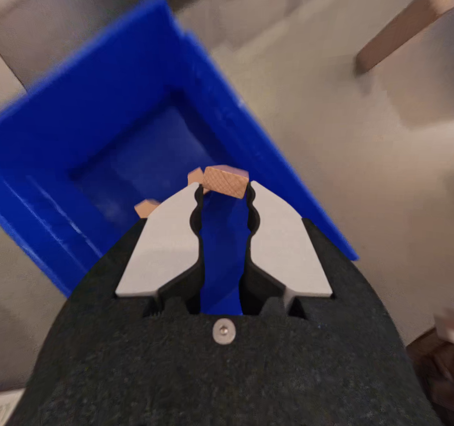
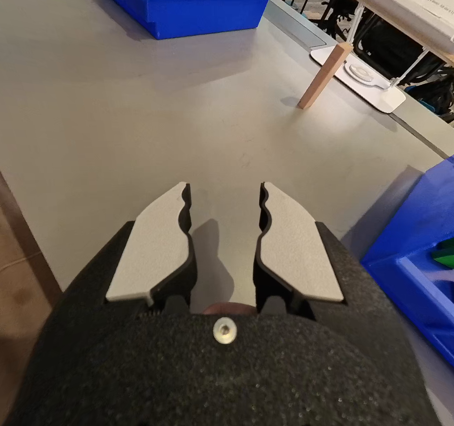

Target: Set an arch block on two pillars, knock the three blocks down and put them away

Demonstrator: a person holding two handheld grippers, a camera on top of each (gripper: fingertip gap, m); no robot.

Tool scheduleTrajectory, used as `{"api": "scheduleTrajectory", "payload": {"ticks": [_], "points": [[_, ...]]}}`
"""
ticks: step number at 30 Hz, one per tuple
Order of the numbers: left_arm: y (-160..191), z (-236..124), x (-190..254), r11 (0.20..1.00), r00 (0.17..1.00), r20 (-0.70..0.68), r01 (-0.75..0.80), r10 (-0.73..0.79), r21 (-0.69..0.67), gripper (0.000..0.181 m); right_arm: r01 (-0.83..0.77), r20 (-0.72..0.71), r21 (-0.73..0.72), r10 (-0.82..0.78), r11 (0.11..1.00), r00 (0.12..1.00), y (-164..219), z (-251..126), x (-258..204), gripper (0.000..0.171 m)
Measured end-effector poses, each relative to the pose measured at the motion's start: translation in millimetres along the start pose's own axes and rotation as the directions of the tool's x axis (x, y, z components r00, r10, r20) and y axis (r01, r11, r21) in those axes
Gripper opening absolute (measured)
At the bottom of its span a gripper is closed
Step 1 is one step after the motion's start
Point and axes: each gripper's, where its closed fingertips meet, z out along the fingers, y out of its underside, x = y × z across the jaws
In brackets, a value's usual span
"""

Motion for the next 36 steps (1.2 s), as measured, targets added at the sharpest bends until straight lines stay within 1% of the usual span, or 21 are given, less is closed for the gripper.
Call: {"api": "scheduleTrajectory", "payload": {"ticks": [2,4,5,8,12,17,23,29,33,36], "points": [[-27.6,-28.0,21.2,0.982,0.99,-0.065,-0.114,0.125,0.152,0.033,0.005,-0.005,0.005,-0.005,1.0,1.0,-1.8,0.5,0.3,0.053],[-46.5,-44.2,48.0,0.939,0.956,-0.109,-0.238,0.272,0.25,0.033,0.013,-0.011,0.013,-0.013,1.0,1.0,-4.2,0.2,1.1,0.052],[-53.8,-46.1,59.0,0.918,0.938,-0.113,-0.287,0.326,0.273,0.032,0.014,-0.012,0.019,-0.014,1.0,1.0,-5.2,0.1,1.6,0.052],[-67.9,-33.8,85.9,0.879,0.885,-0.131,-0.409,0.447,0.245,0.032,-0.009,-0.004,0.04,0.009,0.999,1.0,-8.1,0.4,3.2,0.052],[-81.1,2.2,112.9,0.826,0.812,-0.165,-0.53,0.56,0.193,0.032,-0.07,0.012,0.101,0.069,0.992,0.998,-17.1,-2.5,9.4,0.052],[-93.1,58.8,123.2,0.807,0.787,-0.181,-0.574,0.59,0.136,0.032,-0.146,0.028,0.129,0.144,0.981,0.989,-24.9,-5.1,17.0,0.053],[-97.7,107.1,135.1,0.779,0.742,-0.242,-0.613,0.625,0.131,0.032,-0.132,0.001,0.118,0.133,0.984,0.991,-23.4,1.4,25.4,0.053],[-95.7,125.6,144.5,0.745,0.692,-0.288,-0.649,0.662,0.152,0.032,-0.18,0.024,0.116,0.178,0.977,0.984,-24.4,5.7,27.8,0.053],[-94.9,131.7,147.5,0.755,0.696,-0.305,-0.636,0.65,0.16,0.032,-0.185,0.018,0.11,0.184,0.977,0.983,-22.4,6.9,31.0,0.053],[-89.0,136.7,144.9,0.745,0.689,-0.302,-0.652,0.659,0.138,0.032,-0.196,0.021,0.102,0.195,0.975,0.981,-20.2,8.6,32.2,0.053]]}}
